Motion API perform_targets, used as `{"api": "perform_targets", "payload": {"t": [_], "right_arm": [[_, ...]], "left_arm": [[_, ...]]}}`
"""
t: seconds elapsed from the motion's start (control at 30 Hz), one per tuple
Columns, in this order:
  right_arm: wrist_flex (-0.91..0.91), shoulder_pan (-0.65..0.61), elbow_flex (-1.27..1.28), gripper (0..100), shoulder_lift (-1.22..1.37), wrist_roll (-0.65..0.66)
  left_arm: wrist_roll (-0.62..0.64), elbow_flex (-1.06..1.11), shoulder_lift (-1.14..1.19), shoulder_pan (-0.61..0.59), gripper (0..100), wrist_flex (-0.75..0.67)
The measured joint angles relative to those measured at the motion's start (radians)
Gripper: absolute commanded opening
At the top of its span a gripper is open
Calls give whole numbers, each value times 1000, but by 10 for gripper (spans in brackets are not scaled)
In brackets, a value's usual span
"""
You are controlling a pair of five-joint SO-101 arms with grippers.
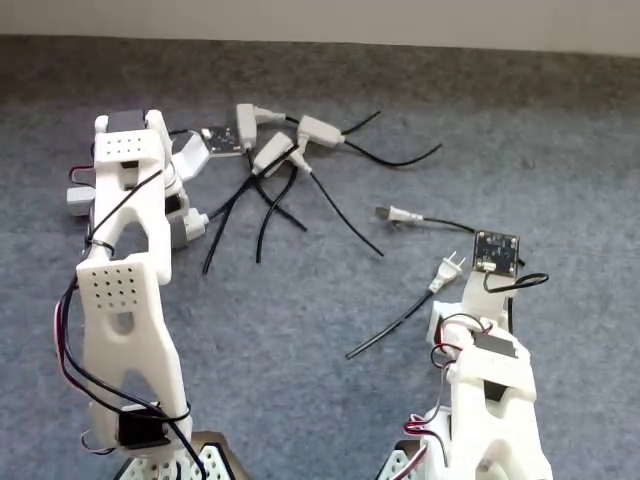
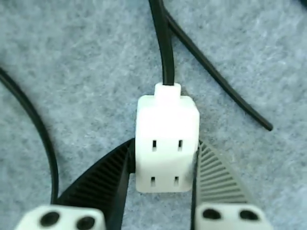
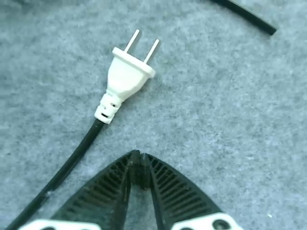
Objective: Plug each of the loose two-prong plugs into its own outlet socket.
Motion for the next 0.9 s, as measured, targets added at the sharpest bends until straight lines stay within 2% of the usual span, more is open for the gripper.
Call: {"api": "perform_targets", "payload": {"t": [0.17,0.3,0.43,0.57,0.7,0.8,0.9], "right_arm": [[0,0,0,6,0,0],[0,0,0,6,0,0],[0,0,0,6,0,0],[0,0,0,6,0,0],[0,0,0,6,0,0],[0,0,0,6,0,0],[0,0,0,6,0,0]], "left_arm": [[32,-14,0,2,6,29],[158,-26,-48,6,6,37],[299,25,-209,49,6,40],[351,244,-425,152,6,44],[373,549,-707,313,6,46],[474,732,-916,423,6,43],[629,870,-1066,494,6,-26]]}}
